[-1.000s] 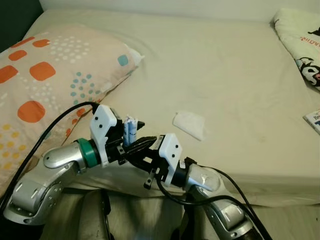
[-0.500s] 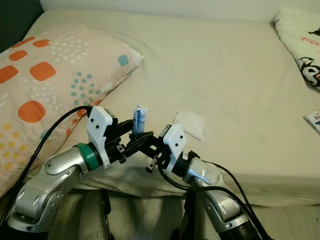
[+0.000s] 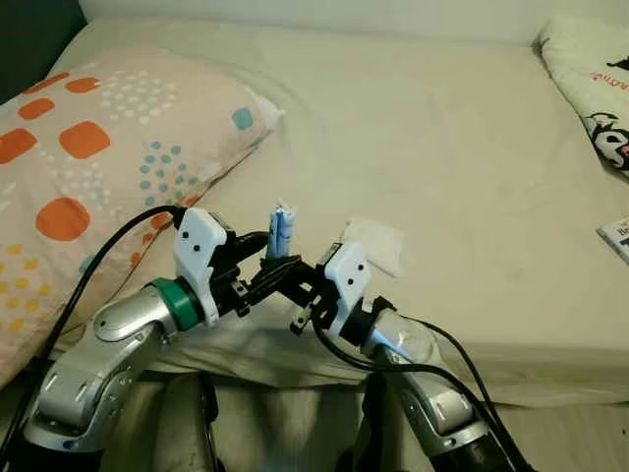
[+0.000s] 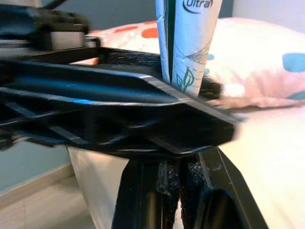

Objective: Clean up the room

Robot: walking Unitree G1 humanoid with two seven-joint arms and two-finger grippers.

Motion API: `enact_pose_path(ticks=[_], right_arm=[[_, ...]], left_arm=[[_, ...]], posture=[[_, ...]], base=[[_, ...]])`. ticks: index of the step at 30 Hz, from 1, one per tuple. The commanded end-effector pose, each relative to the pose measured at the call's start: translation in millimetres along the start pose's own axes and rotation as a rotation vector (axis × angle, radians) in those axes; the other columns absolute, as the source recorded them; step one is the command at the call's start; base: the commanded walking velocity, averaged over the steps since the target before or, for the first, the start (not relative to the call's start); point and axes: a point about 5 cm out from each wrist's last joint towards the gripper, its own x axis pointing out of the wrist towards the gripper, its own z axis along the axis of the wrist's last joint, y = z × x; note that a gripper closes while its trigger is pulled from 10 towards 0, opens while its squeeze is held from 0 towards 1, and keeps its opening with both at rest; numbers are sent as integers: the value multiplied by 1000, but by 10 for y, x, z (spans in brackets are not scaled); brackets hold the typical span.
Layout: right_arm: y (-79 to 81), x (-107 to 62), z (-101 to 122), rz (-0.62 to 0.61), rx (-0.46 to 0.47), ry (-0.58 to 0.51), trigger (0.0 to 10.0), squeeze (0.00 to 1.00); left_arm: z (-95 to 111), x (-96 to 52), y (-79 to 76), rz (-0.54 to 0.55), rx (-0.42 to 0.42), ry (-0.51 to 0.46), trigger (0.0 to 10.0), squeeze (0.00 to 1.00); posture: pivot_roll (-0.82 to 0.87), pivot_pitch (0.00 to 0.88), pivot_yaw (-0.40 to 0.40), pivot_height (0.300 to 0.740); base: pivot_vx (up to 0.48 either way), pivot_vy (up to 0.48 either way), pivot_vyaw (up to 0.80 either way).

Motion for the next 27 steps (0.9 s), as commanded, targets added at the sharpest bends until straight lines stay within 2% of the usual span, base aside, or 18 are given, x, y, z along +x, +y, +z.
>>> enact_pose_path(ticks=[1,2,4,6,7,8,10,11,12,14,18,23,24,25,27], right_arm=[[53,15,36,25,-15,-26,10000,0],[53,3,40,23,-23,-27,10000,0],[54,-38,36,12,-42,-22,10000,0],[39,-89,24,-14,-57,-9,10000,0],[38,-93,22,-16,-59,-8,10000,0],[30,-106,11,-34,-46,-9,10000,0],[15,-109,-34,-63,-36,2,10000,0],[15,-109,-34,-63,-36,2,10000,0],[4,-91,-84,-77,-39,15,10000,0],[-11,-65,-83,-83,-45,9,10000,0],[-61,-53,-26,-99,-57,-12,10000,0],[-28,-86,-37,-79,-74,-4,10000,0],[-24,-92,-35,-79,-74,-5,10000,0],[-15,-94,-35,-76,-73,-7,10000,0],[-8,-91,-37,-73,-72,-9,10000,0]], left_arm=[[-46,2,-27,-10,-14,30,10000,1000],[-6,-10,-52,-17,-9,23,10000,0],[70,-83,-130,-25,13,11,10000,0],[76,-174,-257,-58,86,38,10000,0],[73,-181,-268,-61,94,41,10000,0],[57,-174,-299,-48,70,22,10000,0],[6,-121,-334,0,33,-8,10000,0],[6,-121,-334,0,33,-8,10000,0],[-65,-29,-379,35,31,-14,10000,0],[-117,46,-432,49,52,-8,10000,0],[-113,56,-321,113,50,-15,10000,0],[-137,8,-189,129,88,17,10000,0],[-129,8,-161,140,91,14,9765,0],[-117,13,-128,152,91,7,8235,0],[-114,20,-117,157,91,0,8235,0]], posture=[[213,119,14,520],[215,105,13,520],[216,79,7,520],[216,46,-5,520],[216,46,-5,520],[221,14,-31,520],[223,5,-37,520],[223,5,-37,520],[219,0,-35,520],[215,0,-28,520],[207,0,-26,520],[194,0,-15,520],[194,0,-15,520],[194,0,-15,520],[194,0,-15,520]], base=[[0,0,0],[0,0,0],[0,0,0],[0,0,0],[0,0,0],[0,0,0],[0,0,0],[0,0,0],[0,0,0],[0,0,0],[0,0,0],[0,0,0],[0,0,0],[0,0,0],[0,0,0]])
